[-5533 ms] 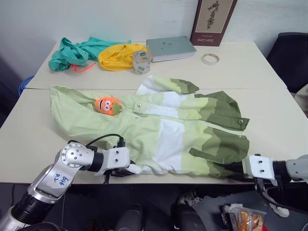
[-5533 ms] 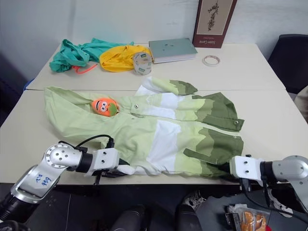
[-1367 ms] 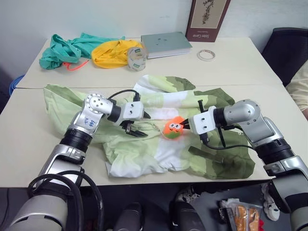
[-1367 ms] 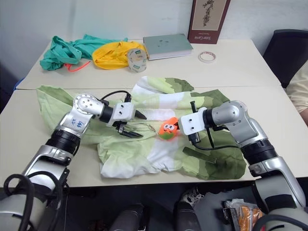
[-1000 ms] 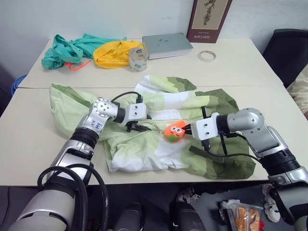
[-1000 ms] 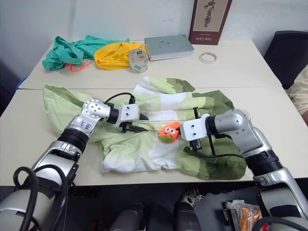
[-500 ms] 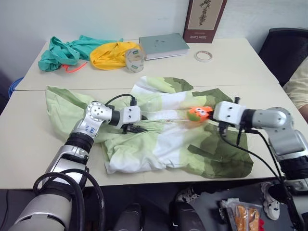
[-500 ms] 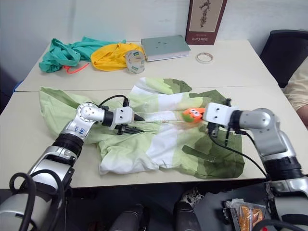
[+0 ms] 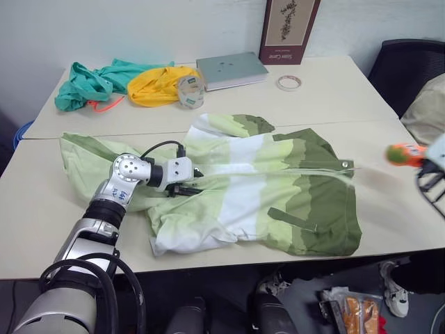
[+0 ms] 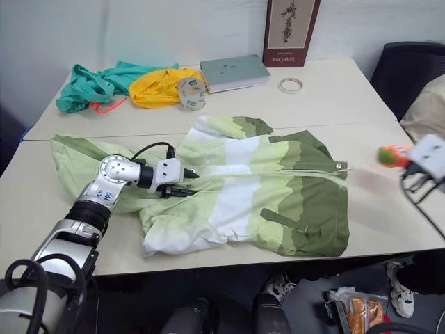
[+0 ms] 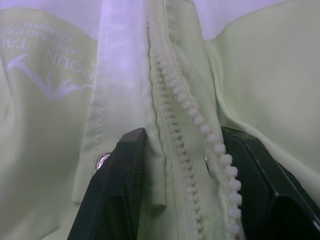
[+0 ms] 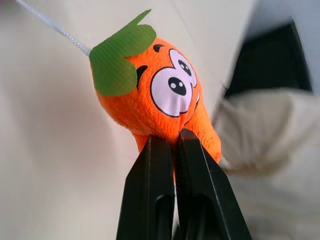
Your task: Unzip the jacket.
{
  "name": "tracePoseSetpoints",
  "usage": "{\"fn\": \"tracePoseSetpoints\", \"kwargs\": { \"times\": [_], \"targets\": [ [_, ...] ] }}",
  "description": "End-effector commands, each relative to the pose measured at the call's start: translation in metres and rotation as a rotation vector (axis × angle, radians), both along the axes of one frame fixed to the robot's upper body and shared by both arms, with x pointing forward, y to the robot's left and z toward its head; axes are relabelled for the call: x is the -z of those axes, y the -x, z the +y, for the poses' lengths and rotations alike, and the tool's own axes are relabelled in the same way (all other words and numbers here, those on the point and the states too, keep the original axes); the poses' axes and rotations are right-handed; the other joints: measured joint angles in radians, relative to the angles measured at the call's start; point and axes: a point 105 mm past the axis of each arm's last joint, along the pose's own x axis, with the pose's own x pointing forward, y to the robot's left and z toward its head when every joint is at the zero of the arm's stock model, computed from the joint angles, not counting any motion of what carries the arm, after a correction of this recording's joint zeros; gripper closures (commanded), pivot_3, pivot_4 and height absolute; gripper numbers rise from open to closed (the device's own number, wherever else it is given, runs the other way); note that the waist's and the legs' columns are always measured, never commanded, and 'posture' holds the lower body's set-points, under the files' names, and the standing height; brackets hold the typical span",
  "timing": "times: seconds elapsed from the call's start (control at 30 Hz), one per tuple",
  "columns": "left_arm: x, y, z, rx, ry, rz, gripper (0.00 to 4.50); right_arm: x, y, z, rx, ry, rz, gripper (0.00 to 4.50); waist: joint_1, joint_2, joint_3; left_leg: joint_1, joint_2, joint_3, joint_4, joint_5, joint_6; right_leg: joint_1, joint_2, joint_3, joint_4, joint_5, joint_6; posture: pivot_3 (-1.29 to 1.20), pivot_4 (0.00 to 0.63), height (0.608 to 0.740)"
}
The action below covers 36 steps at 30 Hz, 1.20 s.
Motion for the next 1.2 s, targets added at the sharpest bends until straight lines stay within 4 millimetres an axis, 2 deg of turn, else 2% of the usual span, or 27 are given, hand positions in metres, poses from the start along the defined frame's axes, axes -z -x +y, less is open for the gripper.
{"fn": "tracePoseSetpoints", "kwargs": {
  "times": [0.03,0.13,0.27,0.3,0.37,0.47,0.53,0.57,0.63,0.7,0.77,0.8,0.87,0.93,1.0,1.07,1.2],
  "targets": [
    [0.030,0.004,0.030,-0.109,-0.075,0.100,2.13,-0.028,0.018,-0.031,0.117,-0.002,-0.113,4.50,-0.005,0.000,0.000,0.006,0.001,0.001,-0.003,0.000,0.001,0.005,0.000,0.001,-0.007,0.000,0.000,0.00,0.150,0.740],
    [0.027,0.003,0.031,-0.117,-0.073,0.092,2.13,-0.028,0.017,-0.033,0.124,-0.026,-0.133,4.50,-0.009,0.001,0.000,0.007,0.002,0.001,-0.003,-0.001,0.001,0.007,0.000,0.004,-0.007,0.000,0.000,0.00,0.150,0.740],
    [0.026,0.002,0.031,-0.118,-0.078,0.081,2.13,-0.023,-0.005,-0.010,0.050,-0.079,-0.143,4.50,-0.018,0.003,-0.002,0.007,0.002,0.002,-0.003,-0.001,0.001,0.006,0.000,0.005,-0.006,0.000,0.000,0.00,0.150,0.740],
    [0.024,0.002,0.030,-0.113,-0.069,0.078,2.13,-0.022,-0.012,0.001,0.004,-0.110,-0.141,4.50,-0.020,0.003,-0.002,0.007,0.002,0.002,-0.003,-0.001,0.001,0.006,0.000,0.005,-0.005,0.000,0.000,0.00,0.150,0.740],
    [0.016,0.002,0.022,-0.101,-0.012,0.097,2.13,-0.013,-0.028,0.037,-0.135,-0.203,-0.106,4.50,-0.022,0.003,-0.002,0.007,0.002,0.002,-0.003,-0.001,0.001,0.006,0.001,0.004,-0.005,0.000,0.000,0.00,0.150,0.740],
    [-0.003,0.012,0.005,-0.050,0.120,0.177,2.13,0.005,-0.035,0.089,-0.334,-0.277,0.023,4.50,-0.020,0.003,-0.002,0.004,0.004,0.001,-0.001,-0.001,0.000,0.005,0.002,0.004,-0.002,0.000,0.000,0.00,0.150,0.740],
    [-0.029,0.025,-0.002,-0.002,0.234,0.261,2.17,0.013,-0.033,0.111,-0.415,-0.301,0.104,3.99,-0.016,0.003,-0.002,0.000,0.003,0.001,0.000,-0.001,0.000,0.000,0.002,0.004,0.000,0.000,0.000,0.00,0.150,0.740],
    [-0.050,0.034,-0.001,0.023,0.304,0.307,1.97,0.016,-0.028,0.117,-0.447,-0.318,0.154,3.76,-0.012,0.004,-0.002,-0.004,0.003,0.000,0.001,-0.002,0.000,-0.003,0.001,0.003,0.000,0.000,0.000,0.00,0.150,0.740],
    [-0.074,0.049,0.000,0.055,0.373,0.363,1.58,0.017,-0.022,0.121,-0.477,-0.339,0.207,3.11,-0.006,0.003,-0.001,-0.020,0.002,-0.003,0.009,-0.002,0.001,-0.017,-0.001,0.003,0.005,0.000,0.000,0.00,0.150,0.740],
    [-0.105,0.062,0.011,0.061,0.435,0.396,0.97,0.012,-0.013,0.122,-0.502,-0.355,0.250,2.41,0.004,0.002,-0.001,-0.032,0.002,-0.008,0.019,-0.004,0.000,-0.025,0.000,0.000,0.008,0.000,0.000,0.00,0.150,0.740],
    [-0.126,0.073,0.023,0.050,0.465,0.410,0.27,0.007,-0.004,0.120,-0.514,-0.365,0.287,1.67,0.008,0.002,-0.001,-0.032,0.001,-0.008,0.019,-0.004,0.001,-0.025,-0.001,0.000,0.008,0.000,0.000,0.00,0.150,0.740],
    [-0.137,0.079,0.035,0.030,0.475,0.413,0.03,0.000,0.002,0.117,-0.519,-0.382,0.299,1.38,0.009,0.002,-0.001,-0.032,0.001,-0.008,0.019,-0.004,0.001,-0.024,-0.002,-0.001,0.007,0.000,0.000,0.00,0.150,0.740],
    [-0.153,0.092,0.059,-0.020,0.465,0.399,0.00,-0.017,0.017,0.116,-0.547,-0.447,0.313,0.66,0.006,0.003,-0.001,-0.029,0.001,-0.010,0.019,-0.004,0.001,-0.019,-0.001,-0.002,0.005,0.000,0.000,0.00,0.150,0.740],
    [-0.157,0.102,0.080,-0.080,0.402,0.366,0.00,-0.030,0.036,0.116,-0.582,-0.523,0.344,0.03,0.005,0.003,0.000,-0.028,0.001,-0.010,0.018,-0.004,0.001,-0.018,-0.001,-0.002,0.004,0.000,0.000,0.00,0.150,0.740],
    [-0.156,0.113,0.103,-0.147,0.319,0.325,0.00,-0.036,0.053,0.110,-0.575,-0.559,0.380,0.03,0.005,0.003,0.000,-0.027,0.001,-0.010,0.016,-0.004,0.001,-0.017,-0.001,-0.002,0.004,0.000,0.000,0.00,0.150,0.740],
    [-0.152,0.123,0.124,-0.218,0.253,0.311,0.00,-0.038,0.068,0.095,-0.516,-0.596,0.394,0.03,0.005,0.003,0.000,-0.025,0.001,-0.010,0.014,-0.005,0.001,-0.015,-0.001,-0.002,0.002,0.000,-0.001,0.00,0.150,0.740],
    [-0.143,0.137,0.144,-0.290,0.216,0.299,0.00,-0.037,0.087,0.080,-0.455,-0.676,0.369,0.03,0.009,0.003,0.000,-0.020,0.001,-0.009,0.012,-0.006,0.003,-0.011,-0.002,-0.001,-0.006,-0.001,-0.001,0.00,0.150,0.740]
  ]
}}
